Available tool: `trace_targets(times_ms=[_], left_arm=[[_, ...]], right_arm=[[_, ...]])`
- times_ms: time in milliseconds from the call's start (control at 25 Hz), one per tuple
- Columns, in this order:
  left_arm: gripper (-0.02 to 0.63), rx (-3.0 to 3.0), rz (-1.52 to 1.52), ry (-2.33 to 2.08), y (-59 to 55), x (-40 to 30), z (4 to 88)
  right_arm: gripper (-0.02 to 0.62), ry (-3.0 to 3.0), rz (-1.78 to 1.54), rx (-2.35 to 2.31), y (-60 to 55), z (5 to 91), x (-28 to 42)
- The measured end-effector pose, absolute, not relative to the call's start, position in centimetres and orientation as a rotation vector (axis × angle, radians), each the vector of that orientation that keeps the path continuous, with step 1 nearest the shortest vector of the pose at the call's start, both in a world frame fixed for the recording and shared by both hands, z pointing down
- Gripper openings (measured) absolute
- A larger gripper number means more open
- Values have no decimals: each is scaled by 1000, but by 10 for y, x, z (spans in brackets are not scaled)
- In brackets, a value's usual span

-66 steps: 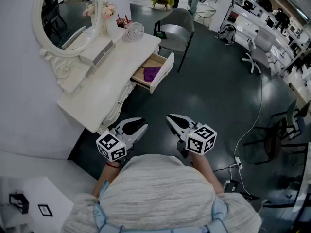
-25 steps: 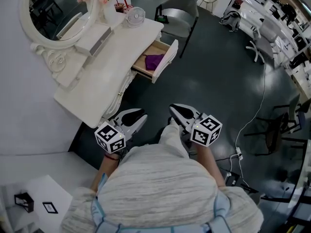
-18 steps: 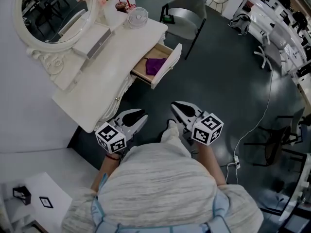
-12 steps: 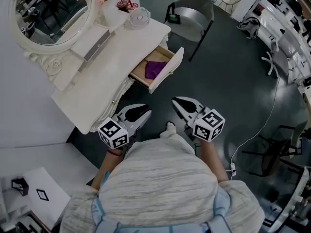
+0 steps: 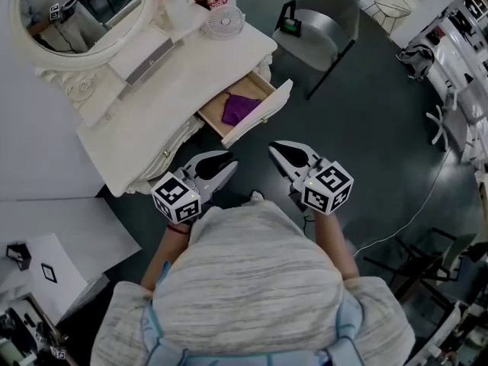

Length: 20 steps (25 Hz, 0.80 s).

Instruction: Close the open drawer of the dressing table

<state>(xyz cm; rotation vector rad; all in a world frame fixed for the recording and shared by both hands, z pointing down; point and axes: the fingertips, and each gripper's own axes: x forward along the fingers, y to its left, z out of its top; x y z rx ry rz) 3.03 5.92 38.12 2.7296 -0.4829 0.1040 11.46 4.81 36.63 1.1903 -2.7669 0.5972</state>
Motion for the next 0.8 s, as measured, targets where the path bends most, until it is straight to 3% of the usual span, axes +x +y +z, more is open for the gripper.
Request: trace_targets(times_ms=[280,520,800], left_arm=[[83,2726,136,-563,39,64,394],[17,2719,141,-601,26,75,405],[14,2655,149,-610,15,76,438]], right_arm=[[11,-2747,596,1118,28,389,143],[11,-2706,574,1041,14,419,142],[11,-2674,582,1000,-1,450,134]])
